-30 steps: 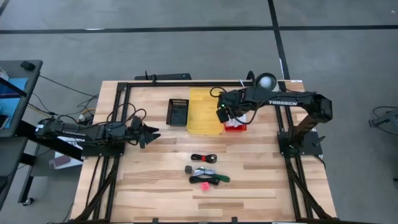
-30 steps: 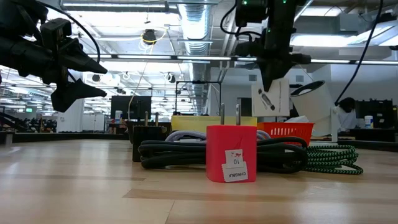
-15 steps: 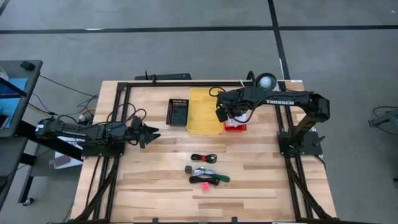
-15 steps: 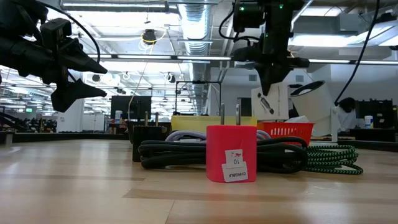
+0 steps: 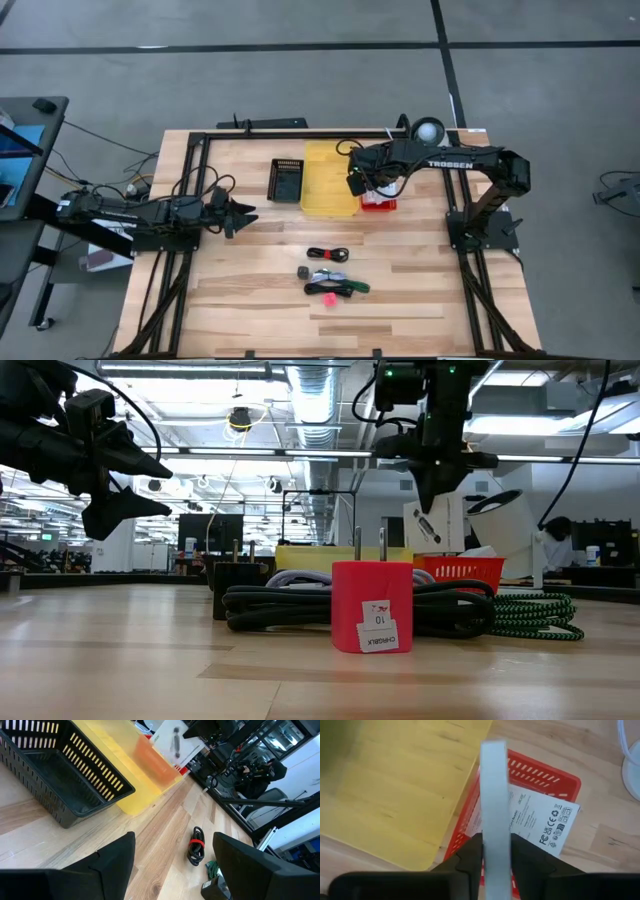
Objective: Pick and place items into bin
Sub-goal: Put the card reader box into the red bin, then put the black charger adapter into the black bin
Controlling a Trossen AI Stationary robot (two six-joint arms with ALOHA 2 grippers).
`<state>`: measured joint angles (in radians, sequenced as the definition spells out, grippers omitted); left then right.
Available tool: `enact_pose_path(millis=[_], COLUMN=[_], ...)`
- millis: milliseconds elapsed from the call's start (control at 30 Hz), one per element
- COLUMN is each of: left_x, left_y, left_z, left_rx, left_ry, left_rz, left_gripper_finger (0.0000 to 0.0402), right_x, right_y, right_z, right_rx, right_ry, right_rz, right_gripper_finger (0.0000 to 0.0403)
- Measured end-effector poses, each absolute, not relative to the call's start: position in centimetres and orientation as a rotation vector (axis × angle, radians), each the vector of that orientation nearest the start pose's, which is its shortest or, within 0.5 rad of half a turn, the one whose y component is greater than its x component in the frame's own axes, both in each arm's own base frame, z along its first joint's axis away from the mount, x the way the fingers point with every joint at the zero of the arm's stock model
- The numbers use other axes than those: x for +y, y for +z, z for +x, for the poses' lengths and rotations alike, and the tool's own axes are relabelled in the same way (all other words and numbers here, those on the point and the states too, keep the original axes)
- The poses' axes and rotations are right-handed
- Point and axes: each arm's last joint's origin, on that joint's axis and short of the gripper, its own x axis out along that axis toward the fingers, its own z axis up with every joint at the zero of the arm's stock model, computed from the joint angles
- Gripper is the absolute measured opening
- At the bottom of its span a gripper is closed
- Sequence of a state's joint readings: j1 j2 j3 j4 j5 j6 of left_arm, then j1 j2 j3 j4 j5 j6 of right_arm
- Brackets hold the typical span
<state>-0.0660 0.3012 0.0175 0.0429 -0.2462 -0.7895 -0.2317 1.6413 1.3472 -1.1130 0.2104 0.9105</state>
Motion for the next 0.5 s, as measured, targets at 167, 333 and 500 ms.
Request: enact_pose_path(millis=[167,333,500], left_x=[-0.04,-0.04,-0.04], left_y=[14.8,14.8,14.81], left_z=[11.32,11.32,11.32], left_rx=[0.155,0.154,0.154], left_ry=[0.263,0.263,0.263], left_rz=[-0.746,-0.746,-0.746], left_gripper_finger=[0.0258,0.0258,0.0258], right_x=[-7.62,-7.61,-7.42], right_y=[25.85,25.85,25.86], right_z=[29.66,29.66,29.71], right_rx=[1.143,1.145,1.149], right_ry=[-0.986,-0.982,-0.975], right_rz=[0.758,0.749,0.711], right_gripper_finger=[0.0122,0.0146,0.0155])
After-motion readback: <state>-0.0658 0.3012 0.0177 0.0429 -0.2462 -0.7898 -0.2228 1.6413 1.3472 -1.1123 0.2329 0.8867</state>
